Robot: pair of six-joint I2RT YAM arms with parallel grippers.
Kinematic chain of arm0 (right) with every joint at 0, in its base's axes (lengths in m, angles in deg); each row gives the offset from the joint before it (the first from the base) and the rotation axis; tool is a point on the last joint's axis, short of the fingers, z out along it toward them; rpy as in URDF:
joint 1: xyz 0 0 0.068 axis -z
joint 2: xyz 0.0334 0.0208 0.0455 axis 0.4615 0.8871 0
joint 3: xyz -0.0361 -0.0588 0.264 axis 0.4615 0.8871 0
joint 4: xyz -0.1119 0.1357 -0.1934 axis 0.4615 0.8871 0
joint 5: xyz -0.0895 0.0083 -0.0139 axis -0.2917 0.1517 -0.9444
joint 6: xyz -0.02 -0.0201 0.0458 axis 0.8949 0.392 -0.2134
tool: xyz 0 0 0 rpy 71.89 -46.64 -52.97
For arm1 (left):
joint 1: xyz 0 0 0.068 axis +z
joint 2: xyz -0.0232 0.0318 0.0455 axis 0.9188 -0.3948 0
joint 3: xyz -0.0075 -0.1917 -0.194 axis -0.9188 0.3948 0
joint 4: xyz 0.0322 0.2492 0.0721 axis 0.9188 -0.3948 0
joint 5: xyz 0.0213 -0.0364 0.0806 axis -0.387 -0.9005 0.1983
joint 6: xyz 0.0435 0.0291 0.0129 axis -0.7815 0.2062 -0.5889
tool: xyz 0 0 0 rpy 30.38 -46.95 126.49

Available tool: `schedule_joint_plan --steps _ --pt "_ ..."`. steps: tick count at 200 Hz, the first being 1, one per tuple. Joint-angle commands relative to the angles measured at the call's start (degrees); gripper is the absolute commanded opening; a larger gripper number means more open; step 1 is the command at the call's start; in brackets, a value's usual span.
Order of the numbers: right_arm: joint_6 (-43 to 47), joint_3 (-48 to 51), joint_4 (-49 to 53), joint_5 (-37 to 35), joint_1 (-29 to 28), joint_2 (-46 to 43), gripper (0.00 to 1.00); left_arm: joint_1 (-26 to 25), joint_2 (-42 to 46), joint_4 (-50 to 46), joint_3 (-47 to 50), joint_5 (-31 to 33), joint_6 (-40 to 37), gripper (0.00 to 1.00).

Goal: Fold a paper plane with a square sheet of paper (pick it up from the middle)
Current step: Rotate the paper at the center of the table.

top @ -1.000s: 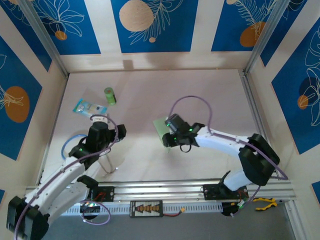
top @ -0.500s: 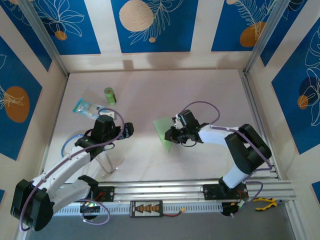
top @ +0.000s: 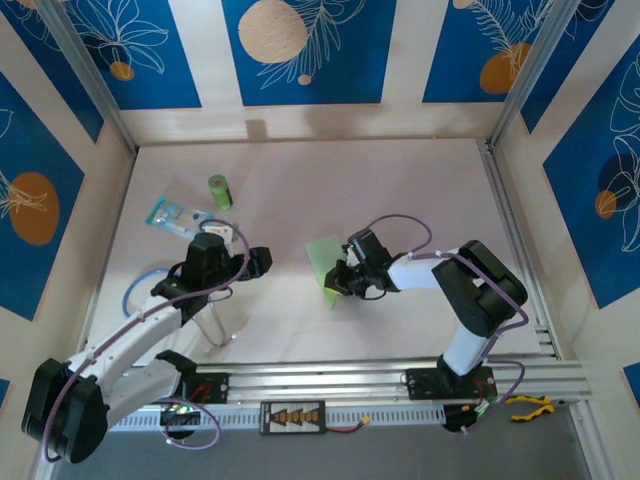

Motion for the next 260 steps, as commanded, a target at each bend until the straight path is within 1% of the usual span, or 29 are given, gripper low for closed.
schedule_joint_plan --steps 1,6,30,49,60,74,92,120,151,173,222,260 --pt "-8.7 3.9 3.1 -5.1 -2.9 0.0 0.11 0.6 -4.3 5.9 -0.5 -8.4 2.5 0.82" --pt "-10.2 4.5 2.6 -5.8 -3.4 -0.1 0.10 0.6 -5.7 6.9 -0.7 -10.1 3.2 0.79" --pt "-15.8 6.8 0.3 -9.8 -5.8 -1.4 0.09 0.5 -13.8 13.6 -2.4 -17.6 8.2 0.55" --pt "-17.2 7.1 0.5 -11.3 -6.6 -2.1 0.09 -0.2 -21.2 20.7 -3.5 -22.2 13.3 0.41" --pt "-17.5 7.2 0.6 -11.8 -7.0 -2.4 0.09 -1.3 -24.8 22.6 -5.0 -23.7 14.8 0.36" --pt "-18.0 7.1 0.6 -12.2 -7.5 -2.6 0.09 -3.1 -28.4 22.8 -7.3 -24.4 15.2 0.34" --pt "-19.0 7.1 0.7 -12.9 -8.3 -2.9 0.09 -5.3 -31.3 21.5 -9.7 -23.3 14.7 0.33" --pt "-20.7 7.8 1.7 -15.5 -9.6 -4.5 0.09 -6.7 -35.1 18.4 -12.8 -21.9 14.1 0.31" --pt "-21.4 8.7 1.2 -15.9 -9.8 -5.3 0.09 -7.0 -38.9 18.1 -15.2 -22.9 14.0 0.29" --pt "-20.3 8.5 0.3 -14.7 -9.9 -5.2 0.09 -7.3 -41.4 18.3 -16.5 -23.7 14.1 0.27" --pt "-19.8 8.1 0.5 -14.8 -10.3 -5.7 0.09 -7.7 -45.5 17.5 -18.5 -25.0 14.5 0.19" --pt "-19.7 8.5 -0.5 -14.1 -10.2 -6.1 0.09 -7.8 -48.1 17.1 -19.3 -25.9 13.8 0.17"
